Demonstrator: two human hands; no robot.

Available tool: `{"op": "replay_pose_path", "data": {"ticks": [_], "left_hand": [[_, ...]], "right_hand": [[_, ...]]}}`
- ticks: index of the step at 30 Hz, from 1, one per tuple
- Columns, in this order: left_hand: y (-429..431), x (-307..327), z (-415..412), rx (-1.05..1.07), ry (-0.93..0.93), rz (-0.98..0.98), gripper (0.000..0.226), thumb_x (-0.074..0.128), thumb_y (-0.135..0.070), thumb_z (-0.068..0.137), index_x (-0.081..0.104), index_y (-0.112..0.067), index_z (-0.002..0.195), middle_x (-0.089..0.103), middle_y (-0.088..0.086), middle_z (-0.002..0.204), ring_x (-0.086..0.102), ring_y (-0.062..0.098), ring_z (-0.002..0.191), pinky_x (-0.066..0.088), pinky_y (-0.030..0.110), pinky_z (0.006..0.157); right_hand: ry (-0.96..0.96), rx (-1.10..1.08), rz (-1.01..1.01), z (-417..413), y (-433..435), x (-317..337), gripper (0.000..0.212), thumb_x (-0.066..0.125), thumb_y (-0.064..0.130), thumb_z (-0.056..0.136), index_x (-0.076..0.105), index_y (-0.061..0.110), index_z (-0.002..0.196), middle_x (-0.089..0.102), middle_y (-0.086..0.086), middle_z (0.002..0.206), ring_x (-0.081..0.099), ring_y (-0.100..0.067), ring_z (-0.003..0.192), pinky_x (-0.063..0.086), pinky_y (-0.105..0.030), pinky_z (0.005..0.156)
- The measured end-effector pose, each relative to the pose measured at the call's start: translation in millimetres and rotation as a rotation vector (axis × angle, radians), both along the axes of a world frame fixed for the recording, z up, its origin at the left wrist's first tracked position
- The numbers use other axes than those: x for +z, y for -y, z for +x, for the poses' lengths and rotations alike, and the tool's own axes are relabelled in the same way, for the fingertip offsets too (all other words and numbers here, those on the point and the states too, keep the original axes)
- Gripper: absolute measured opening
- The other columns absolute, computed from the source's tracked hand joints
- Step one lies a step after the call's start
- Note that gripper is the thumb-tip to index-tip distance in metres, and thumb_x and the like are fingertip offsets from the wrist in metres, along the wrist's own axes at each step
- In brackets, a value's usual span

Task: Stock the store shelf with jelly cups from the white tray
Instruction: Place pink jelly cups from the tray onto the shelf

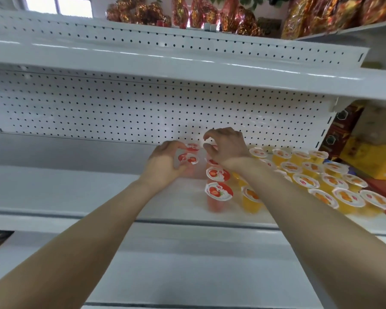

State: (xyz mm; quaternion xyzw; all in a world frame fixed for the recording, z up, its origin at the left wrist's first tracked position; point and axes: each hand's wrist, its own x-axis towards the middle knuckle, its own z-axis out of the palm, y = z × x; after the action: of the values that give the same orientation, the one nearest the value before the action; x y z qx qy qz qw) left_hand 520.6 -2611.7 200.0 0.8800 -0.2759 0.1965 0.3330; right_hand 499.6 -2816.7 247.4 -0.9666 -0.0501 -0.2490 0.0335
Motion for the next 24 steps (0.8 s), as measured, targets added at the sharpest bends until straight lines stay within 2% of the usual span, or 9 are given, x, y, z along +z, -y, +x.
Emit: {"op": "replay_pose_path", "data": {"ticks": [6, 10, 13, 17, 24], "left_hand": [[-7.8, 10.1, -49.5, -0.026, 0.084, -0.039, 0.039, 0.067, -0.034, 0.087, 0.058, -0.019, 0.122, 0.061, 0.006, 0.117, 0.055, 0.028, 0.108, 0.046, 0.041, 0.093], [-7.3, 2.1, -94.6, -0.088, 0.175, -0.049, 0.032, 0.068, -0.027, 0.087, 0.062, -0.019, 0.118, 0.063, 0.002, 0.116, 0.056, 0.027, 0.105, 0.045, 0.038, 0.092], [-2.3, -8.0, -135.2, -0.141, 0.205, -0.055, 0.031, 0.067, -0.028, 0.088, 0.061, -0.02, 0.117, 0.063, 0.003, 0.117, 0.056, 0.028, 0.106, 0.045, 0.037, 0.089], [15.6, -33.7, -192.6, -0.248, 0.208, -0.052, 0.025, 0.06, -0.029, 0.093, 0.061, -0.019, 0.116, 0.063, -0.001, 0.115, 0.055, 0.023, 0.105, 0.039, 0.029, 0.085], [80.4, -107.7, -277.9, -0.491, 0.089, 0.028, 0.025, 0.058, -0.027, 0.094, 0.06, -0.019, 0.118, 0.061, 0.0, 0.115, 0.053, 0.021, 0.106, 0.037, 0.028, 0.088]], "right_hand": [[0.106, -0.047, -0.051, -71.9, 4.0, 1.0, 0.032, 0.056, 0.039, 0.094, 0.063, 0.022, 0.12, 0.066, -0.004, 0.119, 0.049, -0.029, 0.12, 0.032, -0.04, 0.098], [0.18, -0.071, -0.062, -131.5, 10.1, -7.6, 0.037, 0.05, 0.041, 0.091, 0.066, 0.019, 0.116, 0.069, -0.006, 0.113, 0.055, -0.032, 0.112, 0.037, -0.044, 0.092], [0.186, -0.097, -0.053, -179.4, 16.4, -20.2, 0.039, 0.05, 0.041, 0.088, 0.067, 0.017, 0.114, 0.069, -0.007, 0.112, 0.056, -0.033, 0.111, 0.037, -0.046, 0.094], [0.162, -0.123, -0.062, -256.9, 35.6, -50.3, 0.036, 0.051, 0.04, 0.092, 0.065, 0.017, 0.116, 0.067, -0.006, 0.114, 0.055, -0.035, 0.111, 0.04, -0.049, 0.094], [0.091, -0.321, 0.033, -382.8, 82.4, -133.6, 0.032, 0.054, 0.034, 0.088, 0.065, 0.017, 0.112, 0.066, -0.005, 0.103, 0.054, -0.033, 0.102, 0.038, -0.042, 0.087]]}}
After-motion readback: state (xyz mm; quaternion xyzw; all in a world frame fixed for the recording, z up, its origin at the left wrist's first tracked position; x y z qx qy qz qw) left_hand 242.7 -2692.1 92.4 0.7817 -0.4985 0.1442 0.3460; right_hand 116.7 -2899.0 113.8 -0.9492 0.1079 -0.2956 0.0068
